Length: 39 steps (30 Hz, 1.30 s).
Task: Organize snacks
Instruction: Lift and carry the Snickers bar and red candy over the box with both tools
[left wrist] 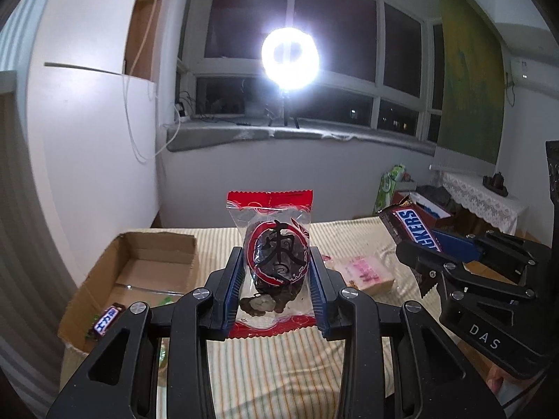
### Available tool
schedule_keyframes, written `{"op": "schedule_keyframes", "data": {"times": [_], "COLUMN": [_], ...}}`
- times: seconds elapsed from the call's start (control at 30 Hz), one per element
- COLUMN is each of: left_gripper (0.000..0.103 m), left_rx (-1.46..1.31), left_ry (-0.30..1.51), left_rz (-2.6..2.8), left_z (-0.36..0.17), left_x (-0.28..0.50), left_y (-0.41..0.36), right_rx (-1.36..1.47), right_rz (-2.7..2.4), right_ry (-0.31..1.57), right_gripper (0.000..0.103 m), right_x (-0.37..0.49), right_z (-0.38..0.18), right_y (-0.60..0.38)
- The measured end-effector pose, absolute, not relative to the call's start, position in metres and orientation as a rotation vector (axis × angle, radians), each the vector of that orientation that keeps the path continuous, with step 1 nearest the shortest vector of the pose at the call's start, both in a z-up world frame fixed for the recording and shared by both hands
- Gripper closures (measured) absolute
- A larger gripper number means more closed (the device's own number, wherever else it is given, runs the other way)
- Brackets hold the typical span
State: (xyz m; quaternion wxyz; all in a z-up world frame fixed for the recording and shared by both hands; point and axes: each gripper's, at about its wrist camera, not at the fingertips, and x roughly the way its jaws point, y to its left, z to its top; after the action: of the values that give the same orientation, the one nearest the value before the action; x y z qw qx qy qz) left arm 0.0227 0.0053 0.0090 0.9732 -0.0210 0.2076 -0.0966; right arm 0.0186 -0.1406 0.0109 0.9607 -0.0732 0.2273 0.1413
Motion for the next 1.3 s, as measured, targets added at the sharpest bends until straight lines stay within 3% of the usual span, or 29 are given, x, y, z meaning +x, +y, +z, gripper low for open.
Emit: {"op": "schedule_keyframes", "data": {"times": [0.83,1.1,1.3], "left_gripper": [0.070,0.070,0.070], "left_rx": [-0.178,-0.159,-0.164], "left_ry": [0.409,0.387,0.446], "left_rz": [0.099,0.110,0.087], "left_z": [-0.005,0.001,-0.024], "left_x": [-0.005,0.002,0.022], "left_y": [0.166,0.172,0.176], "right_rx": [-0.311,-0.299,-0.290], "right_rz": [0.605,0.611,0.608], "right_ry": [0.471,0.484,0.565], "right_gripper": [0.073,0.073,0.073], "right_x": [0.028,0.049,0.075], "right_z": [0.005,-0.001,-0.031], "right_y": [0.051,0.064,0.069]}}
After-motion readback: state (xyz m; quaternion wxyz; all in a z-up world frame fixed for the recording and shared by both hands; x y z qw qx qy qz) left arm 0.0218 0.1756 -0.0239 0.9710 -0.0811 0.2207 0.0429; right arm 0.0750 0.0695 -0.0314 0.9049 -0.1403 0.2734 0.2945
